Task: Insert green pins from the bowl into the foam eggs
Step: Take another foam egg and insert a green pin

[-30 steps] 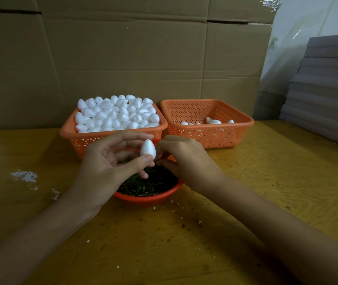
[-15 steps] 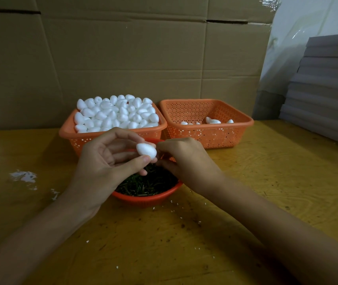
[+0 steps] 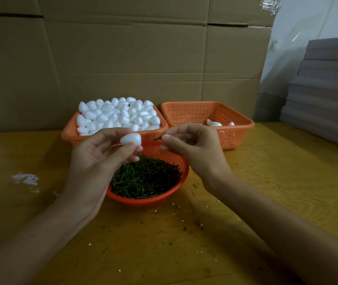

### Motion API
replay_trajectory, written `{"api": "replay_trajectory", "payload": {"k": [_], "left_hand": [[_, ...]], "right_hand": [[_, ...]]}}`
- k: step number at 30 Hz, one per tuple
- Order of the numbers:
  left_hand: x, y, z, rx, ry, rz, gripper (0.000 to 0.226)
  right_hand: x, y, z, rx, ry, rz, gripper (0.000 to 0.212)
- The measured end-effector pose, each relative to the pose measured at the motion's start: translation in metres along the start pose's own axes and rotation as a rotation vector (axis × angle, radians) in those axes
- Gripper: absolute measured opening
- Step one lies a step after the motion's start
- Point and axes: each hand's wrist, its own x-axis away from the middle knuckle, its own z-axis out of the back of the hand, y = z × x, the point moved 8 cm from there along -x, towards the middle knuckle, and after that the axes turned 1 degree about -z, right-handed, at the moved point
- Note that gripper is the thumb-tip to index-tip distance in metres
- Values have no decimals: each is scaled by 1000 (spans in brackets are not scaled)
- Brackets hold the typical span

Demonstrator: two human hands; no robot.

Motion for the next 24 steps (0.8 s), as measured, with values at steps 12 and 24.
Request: {"api": "replay_trajectory", "payload": {"k": [12, 24], "left_hand": [[0, -1, -1, -34, -24, 14, 28], [0, -2, 1, -64, -10, 19, 35]], "right_hand": [[3, -10, -9, -73, -79, 61, 16], [4, -15, -16, 31, -165, 148, 11]]}}
